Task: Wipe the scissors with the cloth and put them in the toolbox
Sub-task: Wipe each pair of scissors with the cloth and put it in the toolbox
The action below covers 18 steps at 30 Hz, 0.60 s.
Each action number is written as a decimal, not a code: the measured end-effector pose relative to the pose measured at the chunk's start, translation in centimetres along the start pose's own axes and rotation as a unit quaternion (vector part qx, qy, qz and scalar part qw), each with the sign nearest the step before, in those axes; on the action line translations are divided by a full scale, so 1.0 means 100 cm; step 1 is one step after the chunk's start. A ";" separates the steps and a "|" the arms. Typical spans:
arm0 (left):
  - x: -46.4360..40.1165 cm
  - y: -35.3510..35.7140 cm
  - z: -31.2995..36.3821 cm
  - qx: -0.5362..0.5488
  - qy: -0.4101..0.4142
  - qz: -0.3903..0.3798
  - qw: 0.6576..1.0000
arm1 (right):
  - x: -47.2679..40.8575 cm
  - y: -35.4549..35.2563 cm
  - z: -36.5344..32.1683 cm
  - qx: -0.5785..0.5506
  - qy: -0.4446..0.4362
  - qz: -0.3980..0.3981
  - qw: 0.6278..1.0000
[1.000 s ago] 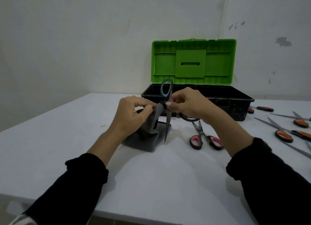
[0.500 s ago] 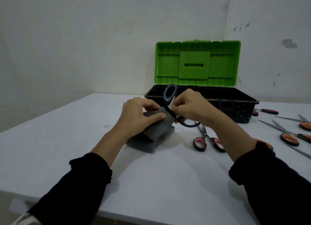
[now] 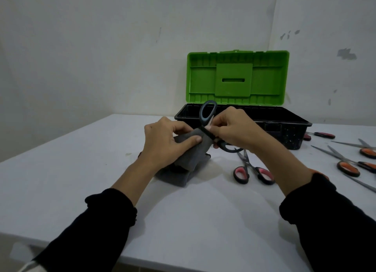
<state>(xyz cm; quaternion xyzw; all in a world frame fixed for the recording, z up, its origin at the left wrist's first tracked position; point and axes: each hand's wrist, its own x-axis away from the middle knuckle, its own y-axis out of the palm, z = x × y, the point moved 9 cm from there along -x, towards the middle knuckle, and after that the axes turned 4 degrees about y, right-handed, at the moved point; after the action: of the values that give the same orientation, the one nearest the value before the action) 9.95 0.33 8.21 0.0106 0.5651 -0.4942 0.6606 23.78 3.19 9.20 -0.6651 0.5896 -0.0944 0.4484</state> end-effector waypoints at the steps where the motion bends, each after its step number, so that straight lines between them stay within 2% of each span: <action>1: 0.000 0.002 0.000 0.001 -0.002 -0.005 1.000 | 0.000 0.003 -0.002 0.021 -0.006 0.005 1.000; 3: -0.001 0.008 -0.003 0.005 -0.005 -0.023 1.000 | 0.000 0.005 -0.007 0.051 -0.026 0.023 0.998; 10: -0.004 0.010 -0.005 0.013 0.006 -0.039 0.999 | -0.002 -0.003 0.000 -0.056 -0.033 0.035 0.997; 18: -0.004 0.003 -0.022 -0.009 -0.032 -0.038 0.999 | -0.006 -0.020 0.019 -0.056 -0.024 0.070 0.996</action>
<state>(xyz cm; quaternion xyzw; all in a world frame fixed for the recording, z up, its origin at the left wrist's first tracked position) 8.58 1.99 7.55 -0.0325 0.5480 -0.5137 0.6594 26.25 4.48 9.71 -0.6481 0.6283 -0.0138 0.4301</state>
